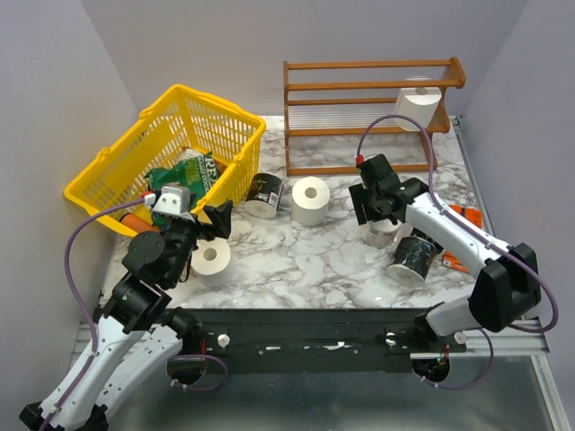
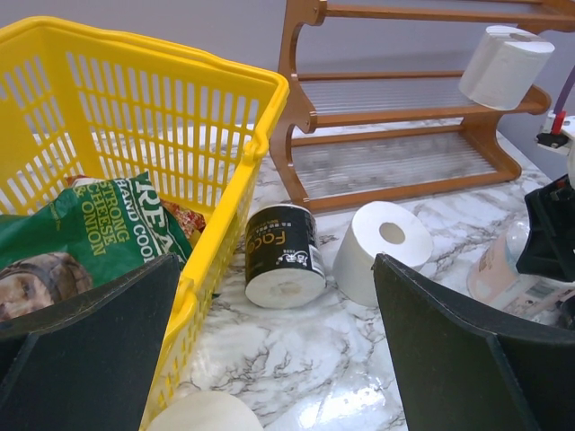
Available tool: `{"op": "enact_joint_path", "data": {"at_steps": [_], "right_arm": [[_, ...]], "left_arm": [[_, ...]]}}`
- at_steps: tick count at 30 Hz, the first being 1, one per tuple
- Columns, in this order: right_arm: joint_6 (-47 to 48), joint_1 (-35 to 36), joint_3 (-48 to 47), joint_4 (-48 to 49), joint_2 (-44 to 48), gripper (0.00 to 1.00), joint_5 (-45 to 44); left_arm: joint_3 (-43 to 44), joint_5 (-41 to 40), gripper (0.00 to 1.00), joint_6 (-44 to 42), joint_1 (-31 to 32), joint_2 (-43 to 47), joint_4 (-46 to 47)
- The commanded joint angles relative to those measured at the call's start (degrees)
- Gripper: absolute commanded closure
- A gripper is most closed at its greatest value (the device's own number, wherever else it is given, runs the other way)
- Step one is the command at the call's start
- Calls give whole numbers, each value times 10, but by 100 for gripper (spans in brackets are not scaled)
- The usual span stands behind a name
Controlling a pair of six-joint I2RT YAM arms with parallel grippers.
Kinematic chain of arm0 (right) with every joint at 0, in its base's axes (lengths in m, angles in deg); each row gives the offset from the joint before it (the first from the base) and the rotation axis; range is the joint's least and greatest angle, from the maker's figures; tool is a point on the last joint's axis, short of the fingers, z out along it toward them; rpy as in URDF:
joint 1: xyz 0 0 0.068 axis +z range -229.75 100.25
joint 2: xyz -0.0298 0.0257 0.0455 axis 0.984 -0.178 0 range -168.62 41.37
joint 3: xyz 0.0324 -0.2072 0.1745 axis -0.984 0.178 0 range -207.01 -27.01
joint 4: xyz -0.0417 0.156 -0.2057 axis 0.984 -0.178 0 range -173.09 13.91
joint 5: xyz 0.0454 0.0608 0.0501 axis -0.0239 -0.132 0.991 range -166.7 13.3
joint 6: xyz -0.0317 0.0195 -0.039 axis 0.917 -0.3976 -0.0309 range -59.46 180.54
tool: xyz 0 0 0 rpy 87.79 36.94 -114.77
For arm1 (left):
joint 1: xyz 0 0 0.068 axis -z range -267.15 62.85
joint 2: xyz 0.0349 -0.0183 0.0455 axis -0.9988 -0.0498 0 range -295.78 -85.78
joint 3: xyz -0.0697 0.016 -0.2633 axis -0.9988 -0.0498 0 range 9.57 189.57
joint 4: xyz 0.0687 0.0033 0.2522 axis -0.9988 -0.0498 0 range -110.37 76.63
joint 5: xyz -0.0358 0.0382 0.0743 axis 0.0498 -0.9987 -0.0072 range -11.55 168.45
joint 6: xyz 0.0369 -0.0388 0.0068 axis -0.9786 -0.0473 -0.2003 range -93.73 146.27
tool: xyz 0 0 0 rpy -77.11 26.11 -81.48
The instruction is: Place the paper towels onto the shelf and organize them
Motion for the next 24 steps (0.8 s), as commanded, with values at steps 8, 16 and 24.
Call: {"op": "enact_joint_path", "data": {"at_steps": [8,16,24], "right_arm": [[-8,-7,39,48,-60,25,22],[39,-7,41,55,-68,49,-3],[178,-7,55,73,3,61,52]], "left_arm": [[-9,-15,1,0,3,-9,7],[-9,-17,1,-2,3,-7,5],[-10,-19,1,-2,3,-4,5]]}}
